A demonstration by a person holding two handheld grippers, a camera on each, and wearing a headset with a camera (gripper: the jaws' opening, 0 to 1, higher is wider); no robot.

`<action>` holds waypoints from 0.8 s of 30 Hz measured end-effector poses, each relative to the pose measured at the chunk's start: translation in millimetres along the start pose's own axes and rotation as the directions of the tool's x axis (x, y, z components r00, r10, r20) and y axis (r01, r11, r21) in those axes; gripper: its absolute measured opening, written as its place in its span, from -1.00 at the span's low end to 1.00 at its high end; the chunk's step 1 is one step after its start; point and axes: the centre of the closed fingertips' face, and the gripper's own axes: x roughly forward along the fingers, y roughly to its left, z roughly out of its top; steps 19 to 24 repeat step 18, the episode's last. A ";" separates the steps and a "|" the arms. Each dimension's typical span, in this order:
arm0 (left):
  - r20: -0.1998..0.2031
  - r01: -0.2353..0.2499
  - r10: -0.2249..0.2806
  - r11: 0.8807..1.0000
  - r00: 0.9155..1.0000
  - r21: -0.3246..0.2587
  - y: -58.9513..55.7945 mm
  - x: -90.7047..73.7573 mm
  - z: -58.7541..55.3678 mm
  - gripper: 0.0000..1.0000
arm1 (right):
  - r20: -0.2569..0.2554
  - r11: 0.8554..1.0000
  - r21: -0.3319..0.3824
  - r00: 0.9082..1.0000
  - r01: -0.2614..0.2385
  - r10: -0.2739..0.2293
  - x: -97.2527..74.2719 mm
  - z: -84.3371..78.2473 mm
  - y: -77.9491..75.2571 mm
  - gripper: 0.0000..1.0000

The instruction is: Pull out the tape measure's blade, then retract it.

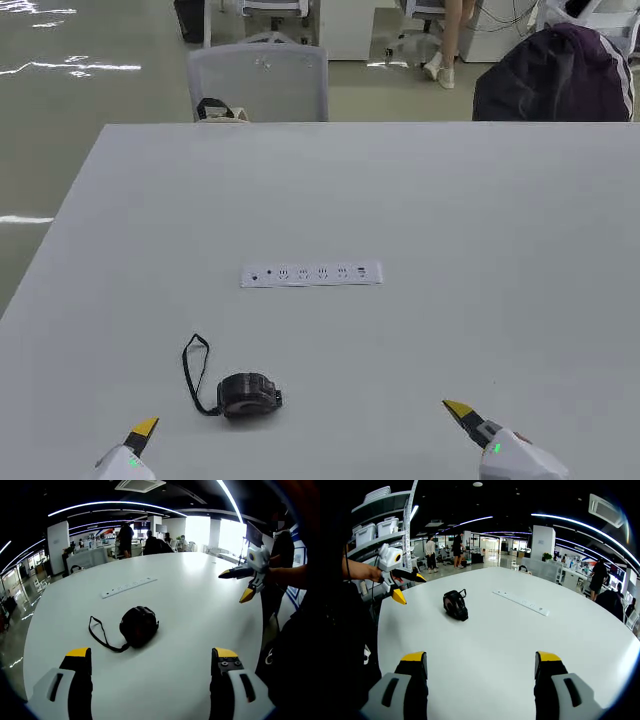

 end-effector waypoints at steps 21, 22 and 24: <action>-0.001 0.008 -0.008 1.000 1.000 0.004 -6.5 -3.4 1.4 0.98 | -0.004 1.000 0.005 1.000 0.002 -0.002 -3.6 -3.5 3.1 0.80; -0.001 0.008 -0.008 1.000 1.000 0.004 -6.5 -3.4 1.4 0.98 | -0.004 1.000 0.005 1.000 0.002 -0.002 -3.6 -3.5 3.1 0.80; -0.001 0.008 -0.008 1.000 1.000 0.004 -6.5 -3.4 1.4 0.98 | -0.004 1.000 0.005 1.000 0.002 -0.002 -3.6 -3.5 3.1 0.80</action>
